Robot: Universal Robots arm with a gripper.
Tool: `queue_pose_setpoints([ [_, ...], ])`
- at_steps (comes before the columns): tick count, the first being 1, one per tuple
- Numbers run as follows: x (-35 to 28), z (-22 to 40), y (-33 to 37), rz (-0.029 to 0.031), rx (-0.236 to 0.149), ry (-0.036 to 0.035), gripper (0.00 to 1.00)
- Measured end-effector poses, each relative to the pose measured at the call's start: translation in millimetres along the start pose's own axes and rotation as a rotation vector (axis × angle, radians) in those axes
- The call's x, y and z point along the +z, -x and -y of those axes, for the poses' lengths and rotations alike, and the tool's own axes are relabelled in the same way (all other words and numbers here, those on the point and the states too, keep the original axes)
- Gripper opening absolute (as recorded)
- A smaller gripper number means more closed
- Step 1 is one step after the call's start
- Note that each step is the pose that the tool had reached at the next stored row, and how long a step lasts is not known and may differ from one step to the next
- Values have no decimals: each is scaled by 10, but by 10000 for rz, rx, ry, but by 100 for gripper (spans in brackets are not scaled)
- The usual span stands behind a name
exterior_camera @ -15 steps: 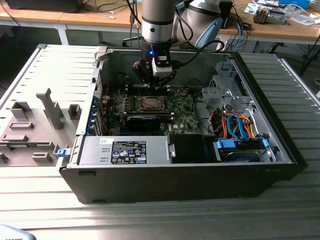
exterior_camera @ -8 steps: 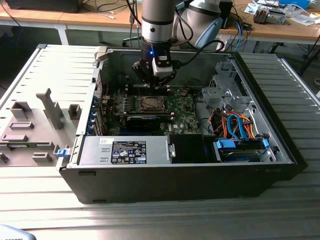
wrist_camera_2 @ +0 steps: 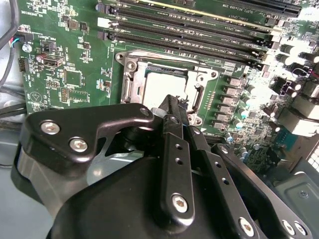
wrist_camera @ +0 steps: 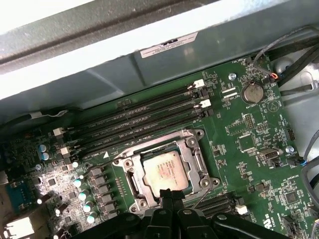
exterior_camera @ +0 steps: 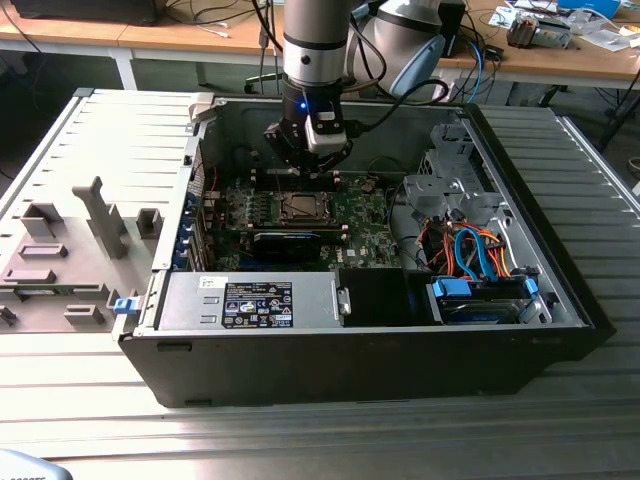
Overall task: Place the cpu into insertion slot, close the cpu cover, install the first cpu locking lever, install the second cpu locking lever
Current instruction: 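Install the first cpu locking lever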
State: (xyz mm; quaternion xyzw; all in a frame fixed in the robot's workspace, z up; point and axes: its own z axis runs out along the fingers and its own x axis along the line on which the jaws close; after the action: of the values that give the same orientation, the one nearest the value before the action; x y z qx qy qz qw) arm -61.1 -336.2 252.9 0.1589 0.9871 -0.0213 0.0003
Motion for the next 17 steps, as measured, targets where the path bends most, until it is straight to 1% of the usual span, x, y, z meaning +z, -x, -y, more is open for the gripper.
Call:
queue_pose_setpoints([
  [17, 0, 0, 0, 12, -298, 2, 11],
])
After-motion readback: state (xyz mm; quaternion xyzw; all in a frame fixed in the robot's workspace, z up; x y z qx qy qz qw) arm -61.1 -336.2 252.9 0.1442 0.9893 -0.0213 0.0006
